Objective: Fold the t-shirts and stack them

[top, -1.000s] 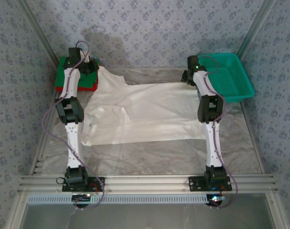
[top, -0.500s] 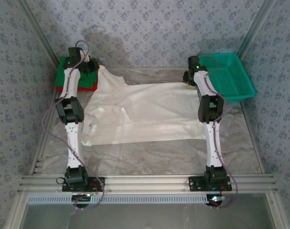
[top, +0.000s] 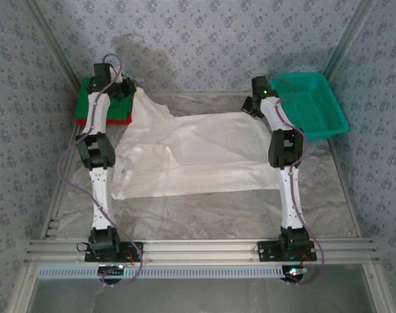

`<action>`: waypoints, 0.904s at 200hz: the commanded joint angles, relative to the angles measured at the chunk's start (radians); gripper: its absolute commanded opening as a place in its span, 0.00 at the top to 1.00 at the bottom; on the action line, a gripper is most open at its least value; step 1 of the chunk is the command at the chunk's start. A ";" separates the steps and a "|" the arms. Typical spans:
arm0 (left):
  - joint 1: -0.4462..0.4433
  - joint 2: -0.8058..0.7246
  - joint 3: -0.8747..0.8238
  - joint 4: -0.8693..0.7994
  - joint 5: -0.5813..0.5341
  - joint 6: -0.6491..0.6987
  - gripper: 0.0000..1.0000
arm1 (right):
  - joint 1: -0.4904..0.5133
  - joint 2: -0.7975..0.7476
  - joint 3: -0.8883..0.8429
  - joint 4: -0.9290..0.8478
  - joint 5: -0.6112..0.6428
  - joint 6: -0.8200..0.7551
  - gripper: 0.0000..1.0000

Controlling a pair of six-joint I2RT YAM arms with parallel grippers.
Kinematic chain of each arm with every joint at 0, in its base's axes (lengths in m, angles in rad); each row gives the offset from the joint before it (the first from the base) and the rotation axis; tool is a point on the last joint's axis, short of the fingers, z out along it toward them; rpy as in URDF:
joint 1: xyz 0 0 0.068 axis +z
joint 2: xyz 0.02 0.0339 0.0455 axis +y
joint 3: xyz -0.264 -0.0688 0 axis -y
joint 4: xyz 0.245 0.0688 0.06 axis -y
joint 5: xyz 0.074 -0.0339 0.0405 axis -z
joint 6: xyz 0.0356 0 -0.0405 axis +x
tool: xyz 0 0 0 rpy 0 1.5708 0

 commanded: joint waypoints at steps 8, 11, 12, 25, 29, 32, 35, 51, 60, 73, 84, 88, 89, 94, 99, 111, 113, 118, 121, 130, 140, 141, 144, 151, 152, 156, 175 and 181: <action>-0.004 -0.015 0.067 0.049 0.035 -0.013 1.00 | -0.002 -0.107 0.002 0.020 0.013 0.027 1.00; -0.005 -0.016 0.070 0.050 0.038 -0.011 1.00 | -0.003 -0.110 0.002 0.022 0.017 0.027 1.00; -0.005 -0.016 0.070 0.050 0.040 -0.011 1.00 | -0.003 -0.112 0.001 0.023 0.018 0.027 1.00; -0.010 -0.020 0.075 0.056 0.052 0.000 1.00 | -0.007 -0.130 -0.005 0.030 0.038 0.026 1.00; -0.012 -0.022 0.077 0.059 0.055 0.006 1.00 | -0.008 -0.137 -0.009 0.033 0.046 0.027 1.00; -0.014 -0.024 0.077 0.060 0.057 0.009 1.00 | -0.009 -0.142 -0.010 0.034 0.053 0.027 1.00; -0.016 -0.025 0.078 0.062 0.059 0.013 1.00 | -0.010 -0.145 -0.010 0.035 0.062 0.027 1.00; -0.025 -0.029 0.087 0.060 0.076 0.037 1.00 | -0.015 -0.160 -0.011 0.030 0.102 0.027 1.00; -0.031 -0.031 0.093 0.052 0.086 0.051 1.00 | -0.017 -0.165 -0.016 0.029 0.123 0.027 1.00; -0.042 -0.038 0.098 0.036 0.093 0.080 1.00 | -0.023 -0.171 -0.032 0.050 0.138 0.027 1.00; -0.047 -0.046 0.098 0.022 0.091 0.107 1.00 | -0.031 -0.167 -0.038 0.065 0.126 0.031 1.00; -0.049 -0.050 0.098 0.018 0.088 0.116 1.00 | -0.034 -0.163 -0.035 0.069 0.123 0.033 1.00; -0.049 -0.051 0.098 0.017 0.086 0.118 1.00 | -0.035 -0.162 -0.036 0.069 0.123 0.034 1.00; -0.050 -0.054 0.098 0.011 0.081 0.124 1.00 | -0.038 -0.158 -0.036 0.072 0.120 0.035 1.00; -0.050 -0.058 0.098 0.007 0.075 0.129 1.00 | -0.039 -0.156 -0.036 0.073 0.121 0.035 1.00; -0.050 -0.069 0.098 0.003 0.072 0.146 1.00 | -0.044 -0.151 -0.038 0.078 0.125 0.035 1.00; -0.050 -0.071 0.098 0.002 0.071 0.150 1.00 | -0.044 -0.150 -0.037 0.080 0.126 0.034 1.00; -0.050 -0.075 0.100 0.003 0.071 0.158 1.00 | -0.046 -0.147 -0.036 0.082 0.124 0.033 1.00; -0.052 -0.079 0.100 -0.018 0.069 0.163 1.00 | -0.046 -0.146 -0.036 0.080 0.123 0.032 1.00; -0.053 -0.090 0.099 -0.037 0.064 0.182 1.00 | -0.047 -0.145 -0.035 0.081 0.117 0.029 1.00; -0.057 -0.105 0.100 -0.061 0.052 0.209 1.00 | -0.050 -0.148 -0.034 0.079 0.104 0.028 1.00; -0.058 -0.107 0.100 -0.064 0.050 0.212 1.00 | -0.050 -0.148 -0.034 0.079 0.102 0.028 1.00; -0.060 -0.112 0.100 -0.075 0.041 0.223 1.00 | -0.050 -0.149 -0.034 0.079 0.098 0.023 1.00; -0.064 -0.124 0.098 -0.102 0.017 0.248 1.00 | -0.052 -0.153 -0.032 0.073 0.097 0.007 1.00; -0.065 -0.126 0.098 -0.108 0.013 0.252 1.00 | -0.052 -0.154 -0.033 0.073 0.097 0.005 1.00; -0.068 -0.134 0.098 -0.128 -0.001 0.267 1.00 | -0.050 -0.159 -0.034 0.069 0.100 0.000 1.00; -0.073 -0.177 0.060 -0.202 -0.061 0.303 1.00 | -0.048 -0.186 -0.066 0.057 0.097 -0.029 1.00; -0.073 -0.201 0.017 -0.204 -0.067 0.305 1.00 | -0.047 -0.202 -0.090 0.057 0.102 -0.036 1.00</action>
